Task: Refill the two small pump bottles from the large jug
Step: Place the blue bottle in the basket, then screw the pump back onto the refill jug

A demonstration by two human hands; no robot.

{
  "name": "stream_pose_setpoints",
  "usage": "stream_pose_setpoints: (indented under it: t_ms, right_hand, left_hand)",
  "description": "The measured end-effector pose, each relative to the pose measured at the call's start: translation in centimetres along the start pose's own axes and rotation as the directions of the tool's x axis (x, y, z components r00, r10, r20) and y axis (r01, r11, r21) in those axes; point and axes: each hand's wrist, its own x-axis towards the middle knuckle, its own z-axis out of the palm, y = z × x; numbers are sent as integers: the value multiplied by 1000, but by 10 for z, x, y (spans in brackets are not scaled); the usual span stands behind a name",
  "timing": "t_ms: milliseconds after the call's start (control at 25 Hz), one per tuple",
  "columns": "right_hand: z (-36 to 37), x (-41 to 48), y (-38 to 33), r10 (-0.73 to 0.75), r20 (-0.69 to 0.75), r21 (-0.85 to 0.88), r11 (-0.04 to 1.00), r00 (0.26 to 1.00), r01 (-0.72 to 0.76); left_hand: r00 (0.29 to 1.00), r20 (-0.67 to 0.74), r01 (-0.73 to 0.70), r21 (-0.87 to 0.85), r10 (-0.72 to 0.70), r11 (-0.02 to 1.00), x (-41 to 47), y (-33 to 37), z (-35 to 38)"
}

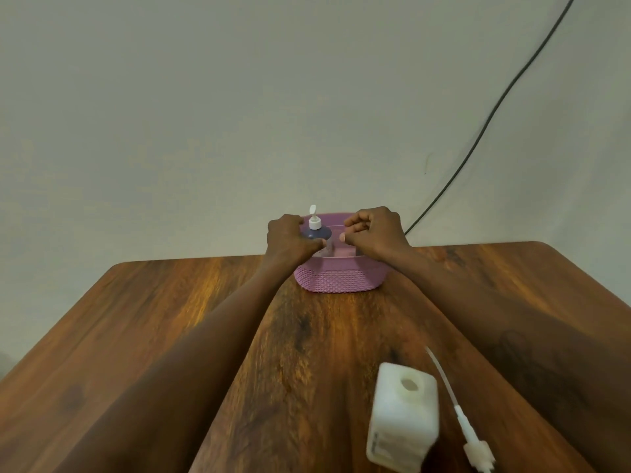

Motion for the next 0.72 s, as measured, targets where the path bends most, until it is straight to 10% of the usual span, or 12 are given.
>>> stream_pose_setpoints:
  t_ms: [360, 520, 720]
  right_hand:
    - [-83, -118, -27, -91, 111, -102, 990, 990, 102]
    - [-117, -189, -15, -168, 185, -170, 965, 968, 200]
    - [-130, -244, 40, -18, 530, -428, 858, 848, 285]
  left_hand:
    - [961, 234, -109, -158, 145, 981, -138, 53, -40]
    - [811, 554, 66, -404, 187, 912, -199, 71, -47]
    - [693, 695, -28, -239, 191, 971, -240, 64, -33]
